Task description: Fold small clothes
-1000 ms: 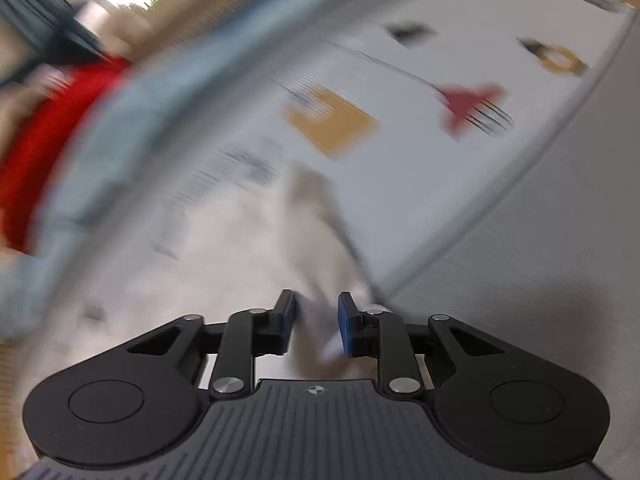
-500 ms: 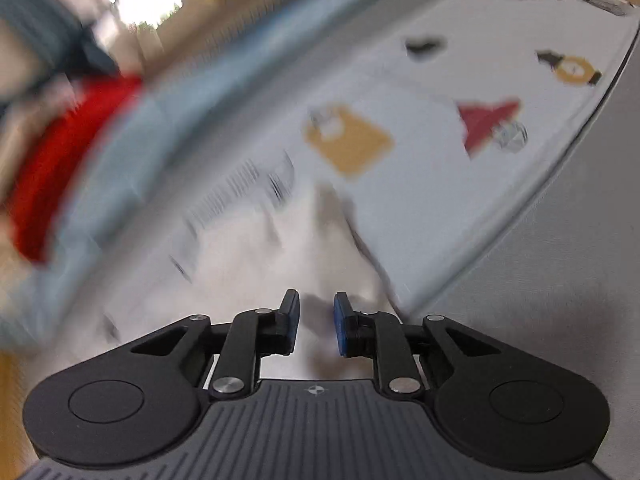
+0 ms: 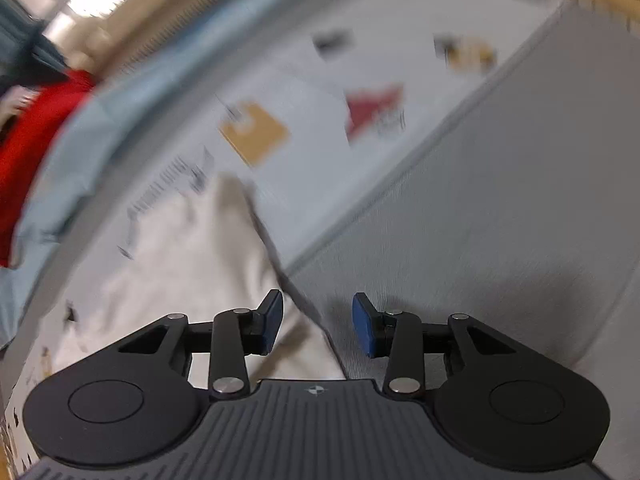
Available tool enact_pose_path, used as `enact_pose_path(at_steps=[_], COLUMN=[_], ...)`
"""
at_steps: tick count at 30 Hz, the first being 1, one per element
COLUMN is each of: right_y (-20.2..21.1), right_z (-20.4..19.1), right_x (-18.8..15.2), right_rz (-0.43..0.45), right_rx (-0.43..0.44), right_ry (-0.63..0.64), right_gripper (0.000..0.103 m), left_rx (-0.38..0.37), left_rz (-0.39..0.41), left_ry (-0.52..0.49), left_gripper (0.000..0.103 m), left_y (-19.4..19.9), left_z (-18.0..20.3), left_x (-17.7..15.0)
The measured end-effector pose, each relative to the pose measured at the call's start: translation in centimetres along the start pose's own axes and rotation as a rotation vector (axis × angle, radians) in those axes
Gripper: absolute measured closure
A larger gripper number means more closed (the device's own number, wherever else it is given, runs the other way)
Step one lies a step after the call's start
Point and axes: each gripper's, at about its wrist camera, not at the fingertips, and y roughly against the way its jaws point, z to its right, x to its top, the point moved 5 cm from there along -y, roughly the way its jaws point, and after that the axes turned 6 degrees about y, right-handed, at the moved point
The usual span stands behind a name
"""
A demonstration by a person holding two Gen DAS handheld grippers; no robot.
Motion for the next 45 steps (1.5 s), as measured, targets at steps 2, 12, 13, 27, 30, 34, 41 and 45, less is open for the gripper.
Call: enact_pose_path(at_steps=[2,12,13,27,30,34,41,45], right_y=[3.2,13.2,12.9,9.2,9.3,8.8,8.6,9.2], right_z=[-0.8,1.6,2.4,9.5,9.0,8.8,7.9,8.4], right_x=[0.6,-7.3,-8.7,-17.2,-17.9,-18.5,-18.8,-18.3], right_rz=[0.061,0.073,0.046,-0.224,-0.232,-0.246,-0.249,-0.233], right_rx=[0.006,0.078,0.063,-0.068,-0.092,-0.120,-0.144,-0.170], right_ry=[0.068,0.328,0.319,0.182,0.224,0.283,0.359,0.340], right_gripper=[0.062,0.060,0.060,0.060,0.060,0.060,0.059,0.059], left_rx=[-0.043,-0.065,-0.066,-0.027,-0.014,-0.001,-0.002,0.005], left_rz=[0.109,0.229,0.217,-0.209,-0.226,-0.270,-0.306,-0.303], left_ry=[-0.035,-0.121,-0.127,0.026,0.037,0.023,-0.009,-0.017], left_gripper=[0.081,0.079,0.080,0.080,0.080,0.080,0.080,0.080], left_y=[4.0,16.6,16.7,11.2,10.8,10.3,9.6,9.5], left_z=[0.9,1.0,0.4,-5.0,-5.8,-6.0,-5.2,-5.0], left_x=[0.4,-7.7,-9.6,-19.4,-20.0,-20.8,-21.8,-21.9])
